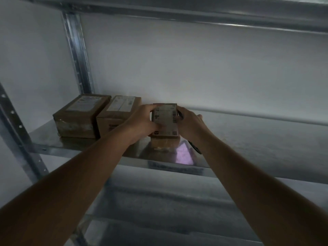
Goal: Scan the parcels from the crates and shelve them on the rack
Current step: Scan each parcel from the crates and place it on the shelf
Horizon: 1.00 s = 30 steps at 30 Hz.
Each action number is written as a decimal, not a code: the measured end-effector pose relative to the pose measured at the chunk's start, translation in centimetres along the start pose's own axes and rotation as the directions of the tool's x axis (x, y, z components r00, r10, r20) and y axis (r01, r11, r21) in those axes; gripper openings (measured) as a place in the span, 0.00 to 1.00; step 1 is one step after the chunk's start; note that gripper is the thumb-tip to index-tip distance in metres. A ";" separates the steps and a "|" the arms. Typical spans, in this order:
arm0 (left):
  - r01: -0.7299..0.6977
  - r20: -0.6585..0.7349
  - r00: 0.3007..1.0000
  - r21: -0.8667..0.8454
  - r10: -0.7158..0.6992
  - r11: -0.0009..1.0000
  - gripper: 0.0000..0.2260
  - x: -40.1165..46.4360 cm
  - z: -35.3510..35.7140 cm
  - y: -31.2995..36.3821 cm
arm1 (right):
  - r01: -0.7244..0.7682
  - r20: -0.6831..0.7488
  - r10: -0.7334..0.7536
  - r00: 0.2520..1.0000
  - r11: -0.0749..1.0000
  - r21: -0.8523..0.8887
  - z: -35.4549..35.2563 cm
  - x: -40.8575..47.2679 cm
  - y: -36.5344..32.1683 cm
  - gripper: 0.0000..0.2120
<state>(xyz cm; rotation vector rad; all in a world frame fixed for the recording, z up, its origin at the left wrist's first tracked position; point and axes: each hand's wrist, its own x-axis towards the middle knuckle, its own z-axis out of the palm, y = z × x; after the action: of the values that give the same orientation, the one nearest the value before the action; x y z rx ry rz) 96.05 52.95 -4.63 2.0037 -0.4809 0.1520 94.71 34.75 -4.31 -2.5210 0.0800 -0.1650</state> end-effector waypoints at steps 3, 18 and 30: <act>0.035 0.023 0.999 0.044 -0.036 0.998 0.29 0.4 -0.1 -0.3 | -0.013 0.012 0.014 1.000 0.998 -0.056 0.5 0.2 0.2 0.31; 0.340 -0.006 0.936 0.278 -0.353 0.898 0.22 3.5 0.3 0.4 | -0.035 0.113 0.063 0.992 0.972 -0.232 1.4 4.3 -0.1 0.17; 0.257 -0.014 0.958 0.490 -0.288 0.833 0.16 2.9 1.6 1.9 | -0.017 0.022 0.022 1.000 0.979 -0.202 0.0 2.8 1.5 0.25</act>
<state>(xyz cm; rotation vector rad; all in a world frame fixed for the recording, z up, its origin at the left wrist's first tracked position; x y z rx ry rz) 97.77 50.01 -2.93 2.5595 -0.1933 0.0339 97.49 33.25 -4.92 -2.7232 0.1172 -0.1242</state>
